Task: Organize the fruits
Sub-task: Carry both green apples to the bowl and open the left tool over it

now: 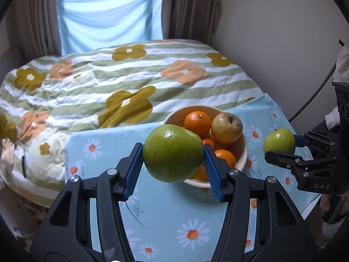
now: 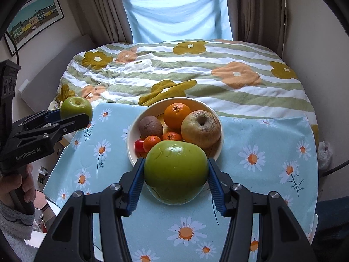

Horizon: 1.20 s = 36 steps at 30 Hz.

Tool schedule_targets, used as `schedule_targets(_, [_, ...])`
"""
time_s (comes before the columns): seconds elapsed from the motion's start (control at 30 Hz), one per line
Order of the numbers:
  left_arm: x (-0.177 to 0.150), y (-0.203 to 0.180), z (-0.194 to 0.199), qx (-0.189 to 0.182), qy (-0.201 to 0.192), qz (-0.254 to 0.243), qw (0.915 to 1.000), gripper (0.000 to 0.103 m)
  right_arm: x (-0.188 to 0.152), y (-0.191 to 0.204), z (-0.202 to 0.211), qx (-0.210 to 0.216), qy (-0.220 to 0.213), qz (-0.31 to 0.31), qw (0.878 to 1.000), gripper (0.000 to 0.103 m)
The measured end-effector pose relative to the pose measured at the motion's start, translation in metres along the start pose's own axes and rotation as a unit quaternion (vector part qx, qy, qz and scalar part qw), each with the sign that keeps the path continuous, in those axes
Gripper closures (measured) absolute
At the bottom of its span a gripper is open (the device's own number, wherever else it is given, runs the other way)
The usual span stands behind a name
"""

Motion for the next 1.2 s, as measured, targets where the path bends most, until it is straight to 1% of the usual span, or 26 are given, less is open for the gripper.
schedule_targets(0.33, [0.015,0.001,-0.074,-0.042,0.03,-0.035,0.9981,0.044,0.004,0.003,-0.039,-0.015,0.013,-0.018,1.0,0.052])
schedule_targets(0.67, [0.017,-0.006,-0.139,-0.07,0.057,-0.062,0.994,0.044,0.003,-0.003,-0.058,-0.033,0.017,-0.049,0.998,0.052])
schedule_targets(0.87, [0.013,-0.008,-0.161,-0.074,0.067,-0.081,0.9917,0.044,0.0,-0.001,-0.062,-0.033,0.016,-0.056,0.998,0.052])
schedule_targets(1.1, [0.011,-0.012,-0.165,-0.075,0.07,-0.099,0.9898,0.042,0.0,-0.002,-0.064,-0.039,0.013,-0.064,0.997,0.052])
schedule_targets(1.13, [0.012,-0.013,-0.163,-0.083,0.069,-0.098,0.9892,0.029,0.0,-0.002,-0.063,-0.04,0.012,-0.064,0.997,0.052])
schedule_targets(1.17, [0.014,-0.014,-0.161,-0.083,0.065,-0.097,0.9897,0.019,0.0,-0.002,-0.063,-0.04,0.012,-0.064,0.997,0.052])
schedule_targets(1.2, [0.017,-0.013,-0.158,-0.079,0.056,-0.095,0.9908,0.0,0.001,-0.003,-0.062,-0.042,0.011,-0.063,0.997,0.052])
Point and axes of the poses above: each gripper's, at about its wrist camera, not at the fingertips, and z roughly against the way its jaws point, y to its left, x to its top, the point moved 8 cm from there along -z, roughly the way its jaws point, and after that the axes turned 11 degrees about -y, right-handed, at the moved point
